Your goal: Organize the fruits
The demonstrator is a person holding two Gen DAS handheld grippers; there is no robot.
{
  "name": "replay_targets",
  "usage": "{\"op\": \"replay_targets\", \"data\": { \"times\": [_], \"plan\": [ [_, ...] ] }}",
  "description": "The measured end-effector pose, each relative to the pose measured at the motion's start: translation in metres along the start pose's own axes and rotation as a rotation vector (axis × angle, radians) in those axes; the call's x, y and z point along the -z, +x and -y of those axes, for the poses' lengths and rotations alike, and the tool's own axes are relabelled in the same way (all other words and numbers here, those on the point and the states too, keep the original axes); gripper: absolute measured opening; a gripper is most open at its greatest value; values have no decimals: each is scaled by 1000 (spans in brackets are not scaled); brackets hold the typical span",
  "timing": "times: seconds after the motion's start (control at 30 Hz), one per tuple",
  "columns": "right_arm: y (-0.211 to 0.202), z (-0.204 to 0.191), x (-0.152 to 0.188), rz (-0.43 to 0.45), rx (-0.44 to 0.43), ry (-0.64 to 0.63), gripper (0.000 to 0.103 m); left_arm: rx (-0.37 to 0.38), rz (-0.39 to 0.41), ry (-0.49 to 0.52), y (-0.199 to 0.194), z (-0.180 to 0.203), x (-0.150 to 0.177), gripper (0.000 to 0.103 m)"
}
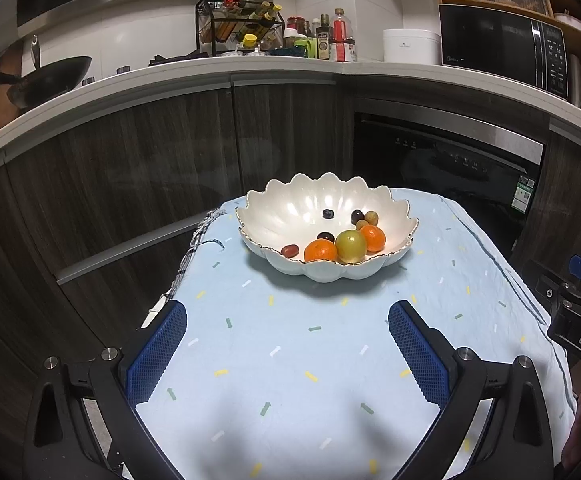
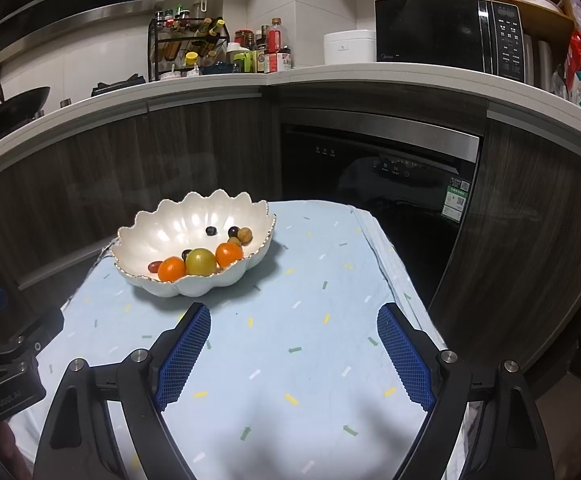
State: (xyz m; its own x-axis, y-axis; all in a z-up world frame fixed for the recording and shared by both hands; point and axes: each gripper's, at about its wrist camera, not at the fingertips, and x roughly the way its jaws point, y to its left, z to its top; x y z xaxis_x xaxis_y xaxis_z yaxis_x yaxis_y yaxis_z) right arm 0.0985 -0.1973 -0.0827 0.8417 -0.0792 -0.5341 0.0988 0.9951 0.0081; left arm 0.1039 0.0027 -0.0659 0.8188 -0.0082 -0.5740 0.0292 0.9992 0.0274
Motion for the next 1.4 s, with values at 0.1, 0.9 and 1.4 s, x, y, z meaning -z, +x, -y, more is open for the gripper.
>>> {"op": "replay_targets", "data": {
  "times": [0.1,0.9,1.4],
  "plan": [
    [0,0,0,-1,-1,-1,87,1,0,-1,0,0,0,103],
    [2,-1,2,-2,0,8,87,6,-10,1,2,1,4,103],
    [0,-2,4,0,0,15,87,8,-10,6,2,4,5,103]
  ]
}}
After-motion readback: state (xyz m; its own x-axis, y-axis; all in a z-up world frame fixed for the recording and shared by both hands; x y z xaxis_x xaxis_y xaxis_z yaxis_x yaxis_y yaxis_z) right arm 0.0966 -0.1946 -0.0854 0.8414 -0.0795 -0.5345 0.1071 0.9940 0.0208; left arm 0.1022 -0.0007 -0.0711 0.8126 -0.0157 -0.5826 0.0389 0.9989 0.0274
